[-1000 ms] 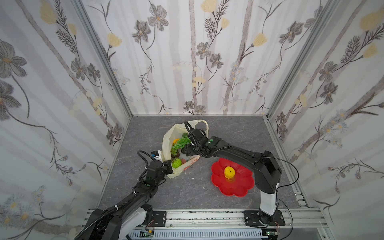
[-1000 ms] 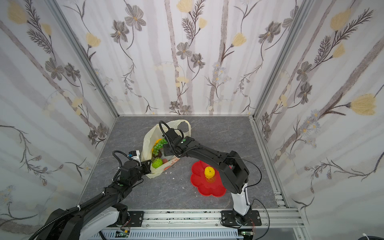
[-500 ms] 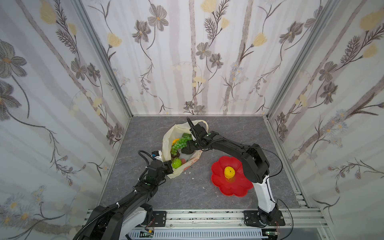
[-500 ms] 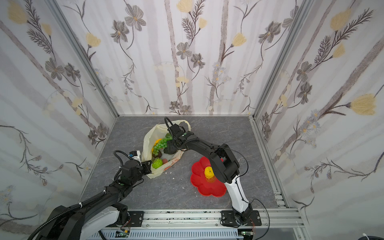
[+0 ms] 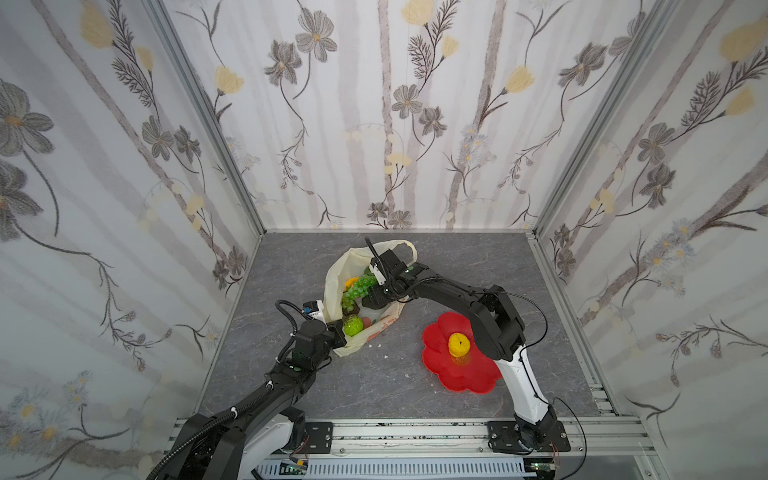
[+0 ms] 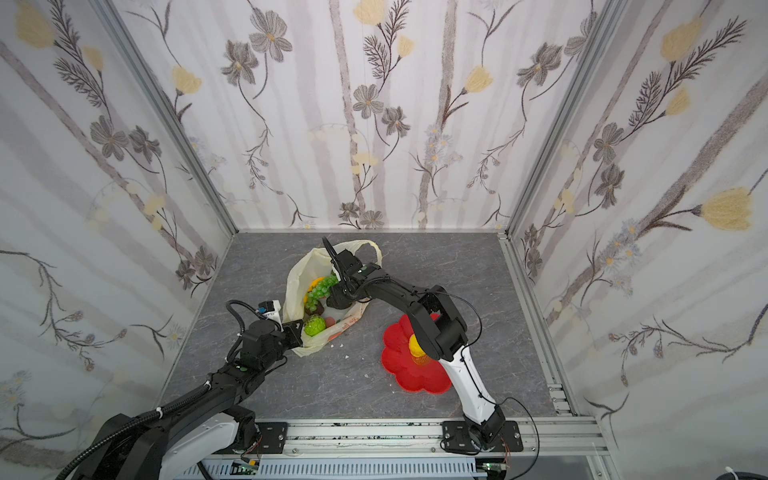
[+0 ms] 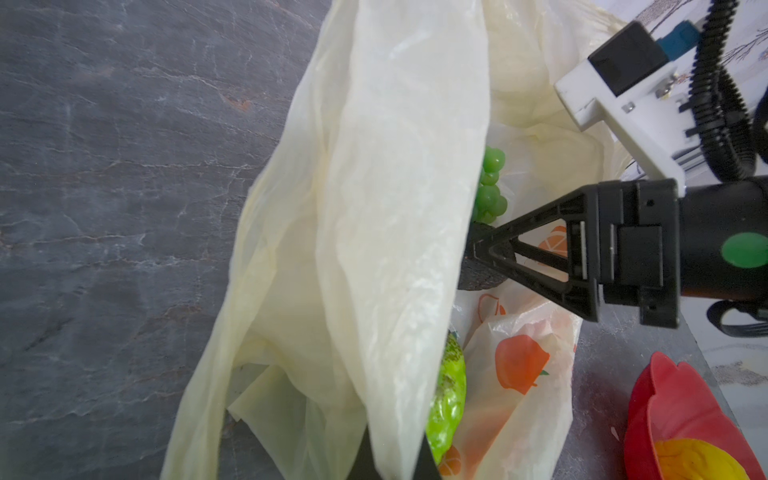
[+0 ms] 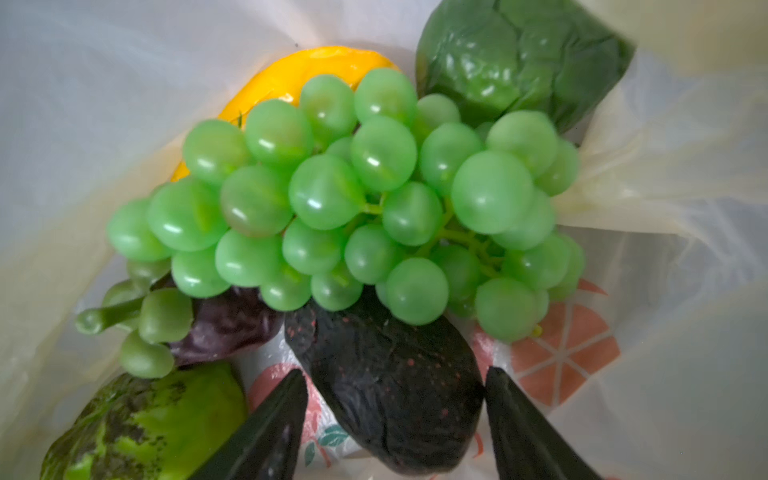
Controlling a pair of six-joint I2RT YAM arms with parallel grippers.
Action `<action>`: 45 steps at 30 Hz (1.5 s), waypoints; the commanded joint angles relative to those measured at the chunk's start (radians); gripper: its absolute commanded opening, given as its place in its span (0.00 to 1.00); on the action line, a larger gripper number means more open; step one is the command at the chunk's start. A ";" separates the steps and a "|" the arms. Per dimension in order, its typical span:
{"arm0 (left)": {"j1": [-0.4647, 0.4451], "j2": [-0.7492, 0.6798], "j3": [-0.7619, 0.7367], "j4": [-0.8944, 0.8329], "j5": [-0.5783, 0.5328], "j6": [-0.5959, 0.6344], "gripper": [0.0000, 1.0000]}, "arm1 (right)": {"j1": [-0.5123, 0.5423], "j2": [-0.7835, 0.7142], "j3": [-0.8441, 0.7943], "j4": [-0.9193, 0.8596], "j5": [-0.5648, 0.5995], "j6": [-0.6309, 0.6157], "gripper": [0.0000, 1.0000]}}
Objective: Take the fake fruits out of the plastic bag
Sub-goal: 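Reach the right gripper into the bag and grasp the dark avocado, then lift the dark avocado out and carry it over the red plate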
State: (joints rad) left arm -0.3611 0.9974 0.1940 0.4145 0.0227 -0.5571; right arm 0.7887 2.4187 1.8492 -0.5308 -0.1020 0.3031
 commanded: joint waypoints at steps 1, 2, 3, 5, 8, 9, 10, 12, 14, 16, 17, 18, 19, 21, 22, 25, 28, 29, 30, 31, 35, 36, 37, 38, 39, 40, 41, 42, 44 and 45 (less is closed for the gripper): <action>0.000 -0.005 -0.001 0.022 0.001 -0.002 0.00 | 0.017 0.002 0.005 -0.034 -0.023 -0.042 0.65; 0.000 -0.006 0.000 0.023 0.003 -0.002 0.00 | 0.025 -0.001 0.002 -0.043 -0.017 -0.048 0.65; 0.000 -0.006 -0.001 0.023 0.002 0.000 0.00 | 0.026 -0.005 -0.004 -0.047 -0.013 -0.053 0.65; -0.001 -0.007 -0.001 0.023 0.003 -0.001 0.00 | 0.064 -0.011 -0.007 -0.049 -0.002 -0.059 0.66; -0.001 -0.011 -0.002 0.023 0.003 0.001 0.00 | 0.078 -0.007 -0.006 -0.041 0.034 -0.061 0.69; 0.000 -0.014 -0.002 0.021 0.002 0.001 0.00 | 0.078 -0.001 -0.004 -0.038 0.050 -0.059 0.70; 0.002 -0.016 -0.003 0.021 0.002 0.000 0.00 | 0.078 0.006 0.003 -0.038 0.066 -0.055 0.70; 0.000 -0.017 -0.004 0.021 0.002 0.000 0.00 | 0.078 0.028 0.026 -0.045 0.092 -0.051 0.70; -0.002 -0.018 -0.004 0.020 0.000 0.000 0.00 | 0.078 0.044 0.041 -0.045 0.099 -0.050 0.70; -0.001 -0.020 -0.004 0.019 0.000 -0.001 0.00 | 0.078 0.061 0.056 -0.043 0.096 -0.048 0.70; -0.001 -0.020 -0.003 0.018 0.000 0.000 0.00 | 0.078 0.070 0.062 -0.043 0.092 -0.046 0.70; 0.000 -0.021 -0.004 0.017 0.000 0.000 0.00 | 0.078 0.077 0.070 -0.042 0.088 -0.043 0.69; 0.000 -0.022 -0.004 0.018 0.000 -0.001 0.00 | 0.078 0.082 0.074 -0.042 0.083 -0.041 0.69; -0.001 -0.022 -0.004 0.018 -0.001 0.000 0.00 | 0.078 0.090 0.082 -0.041 0.071 -0.039 0.64; 0.000 -0.022 -0.004 0.017 -0.001 0.000 0.00 | 0.078 0.090 0.084 -0.041 0.067 -0.038 0.62; 0.000 -0.019 -0.004 0.018 -0.003 0.000 0.00 | 0.080 0.080 0.085 -0.045 0.063 -0.038 0.57; 0.000 -0.021 -0.003 0.017 -0.003 0.000 0.00 | 0.081 0.066 0.084 -0.048 0.064 -0.038 0.56; 0.001 -0.021 -0.004 0.018 -0.004 0.000 0.00 | 0.081 0.062 0.085 -0.050 0.065 -0.038 0.55; 0.000 -0.022 -0.004 0.018 -0.004 0.000 0.00 | 0.082 0.057 0.085 -0.049 0.064 -0.038 0.55; -0.001 -0.022 -0.003 0.017 -0.003 0.000 0.00 | 0.082 0.051 0.084 -0.053 0.065 -0.038 0.55; 0.000 -0.024 -0.004 0.016 -0.003 0.000 0.00 | 0.090 0.017 0.083 -0.079 0.081 -0.036 0.54; 0.000 -0.023 -0.003 0.017 -0.004 -0.001 0.00 | 0.092 -0.003 0.076 -0.088 0.089 -0.035 0.53; -0.001 -0.023 -0.003 0.015 -0.005 -0.001 0.00 | 0.093 -0.024 0.060 -0.091 0.095 -0.034 0.53; -0.001 -0.023 -0.004 0.017 -0.004 -0.001 0.00 | 0.095 -0.050 0.037 -0.089 0.098 -0.032 0.53; -0.001 -0.023 -0.004 0.016 -0.004 -0.001 0.00 | 0.095 -0.084 0.005 -0.084 0.103 -0.030 0.53; 0.001 -0.022 -0.004 0.017 -0.004 0.000 0.00 | 0.096 -0.117 -0.030 -0.081 0.110 -0.026 0.53; -0.001 -0.024 -0.004 0.016 -0.004 0.002 0.00 | 0.096 -0.151 -0.064 -0.081 0.118 -0.023 0.53; 0.000 -0.025 -0.004 0.017 -0.004 0.001 0.00 | 0.096 -0.192 -0.108 -0.080 0.129 -0.021 0.53; 0.000 -0.026 -0.004 0.015 -0.004 0.000 0.00 | 0.096 -0.275 -0.199 -0.077 0.153 -0.014 0.53; 0.000 -0.028 -0.003 0.015 -0.004 0.001 0.00 | 0.096 -0.323 -0.250 -0.073 0.164 -0.008 0.53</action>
State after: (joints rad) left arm -0.3611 0.9745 0.1921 0.4141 0.0223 -0.5571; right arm 0.8852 2.1719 1.6707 -0.6189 0.0116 0.2802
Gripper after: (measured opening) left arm 0.051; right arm 0.534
